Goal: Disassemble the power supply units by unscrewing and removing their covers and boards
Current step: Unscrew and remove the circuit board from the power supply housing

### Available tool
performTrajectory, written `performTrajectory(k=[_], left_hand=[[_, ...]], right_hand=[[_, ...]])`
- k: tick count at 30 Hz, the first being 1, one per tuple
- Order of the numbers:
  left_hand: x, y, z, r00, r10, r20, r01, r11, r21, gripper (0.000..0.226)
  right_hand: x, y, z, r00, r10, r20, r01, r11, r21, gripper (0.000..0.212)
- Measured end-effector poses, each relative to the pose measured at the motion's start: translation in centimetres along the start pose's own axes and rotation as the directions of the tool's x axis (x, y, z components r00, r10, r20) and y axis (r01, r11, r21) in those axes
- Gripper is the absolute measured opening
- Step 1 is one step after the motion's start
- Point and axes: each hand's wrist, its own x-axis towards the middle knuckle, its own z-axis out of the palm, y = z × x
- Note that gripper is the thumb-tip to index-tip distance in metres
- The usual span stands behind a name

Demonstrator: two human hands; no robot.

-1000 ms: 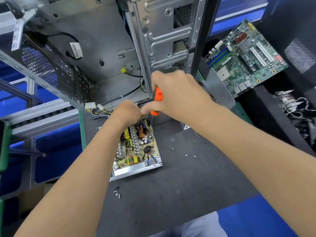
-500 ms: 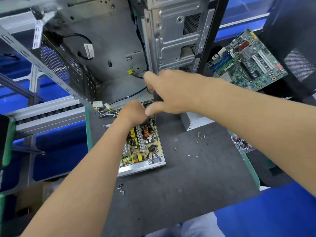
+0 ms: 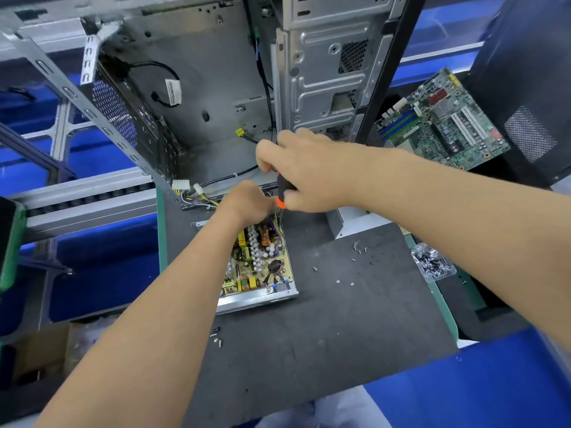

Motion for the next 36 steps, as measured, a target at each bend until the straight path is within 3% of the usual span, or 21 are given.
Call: performTrajectory(k=[3,6,8,10,12,15,17,20,23,26,28,31,34,36], left_hand=[[-0.2,-0.1,-0.3,0.997,0.059,0.045,-0.062,0.996,0.071,0.027],[-0.7,0.2,-0.3,0.995,0.087,0.054,-0.094,0.985,0.142,0.024],[-1.6,-0.1,-0.2,0.996,0.089,-0.02,-0.086,0.988,0.13,0.024],[-2.7,-0.5,-0.2,0.984,0.073,-0.163,-0.07,0.997,0.022,0.023],[-3.8,-1.0,-0.3,0.956,0.058,-0.287,-0.096,0.988,-0.121,0.02],[-5.8,-1.1,-0.5,0.943,0.103,-0.316,-0.221,0.905,-0.363,0.036],[-7.0,-1.0,-0.8,0.935,0.192,-0.299,-0.32,0.821,-0.473,0.047],[-7.6,-0.2,-1.1,0.907,0.287,-0.309,-0.412,0.754,-0.511,0.034],[-7.3,0.8,-1.3,0.893,0.297,-0.338,-0.441,0.724,-0.53,0.021],[-6.8,1.5,-0.9,0.883,0.224,-0.413,-0.429,0.744,-0.512,0.026],[-6.4,1.6,-0.3,0.879,0.182,-0.441,-0.424,0.722,-0.546,0.038],[-6.6,1.6,-0.1,0.908,0.203,-0.368,-0.397,0.698,-0.596,0.058],[-6.9,1.1,-0.2,0.878,0.335,-0.342,-0.477,0.671,-0.568,0.041],[-6.8,1.1,-0.1,0.879,0.288,-0.38,-0.465,0.695,-0.548,0.027]], right_hand=[[0.4,-0.1,-0.1,0.998,0.063,0.002,-0.062,0.995,-0.08,0.047],[1.2,0.0,0.1,0.998,-0.043,-0.042,0.033,0.976,-0.216,0.029],[1.4,0.0,0.0,0.995,-0.1,0.0,0.1,0.992,-0.082,0.03],[1.5,0.2,-0.3,0.994,-0.107,0.026,0.105,0.992,0.067,0.031],[1.8,0.3,-0.3,0.995,-0.102,0.001,0.101,0.991,0.085,0.032],[2.6,0.0,0.0,0.994,-0.095,-0.049,0.092,0.994,-0.063,0.043],[3.0,-0.3,0.2,0.988,-0.133,-0.082,0.122,0.985,-0.126,0.037],[3.2,-0.3,0.2,0.986,-0.155,-0.064,0.155,0.988,-0.001,0.021],[2.7,-0.1,-0.4,0.995,-0.102,0.001,0.101,0.984,0.146,0.028],[2.0,-0.6,-0.8,0.996,0.053,-0.078,-0.053,0.999,0.01,0.049],[1.9,-1.3,-1.3,0.978,0.164,-0.132,-0.176,0.981,-0.078,0.047],[1.7,-1.4,-1.4,0.996,0.08,-0.033,-0.082,0.995,-0.063,0.029],[0.6,-0.8,-1.0,0.995,0.043,0.094,-0.053,0.994,0.101,0.03],[0.3,-0.9,-0.7,0.995,0.098,0.019,-0.099,0.991,0.088,0.032]])
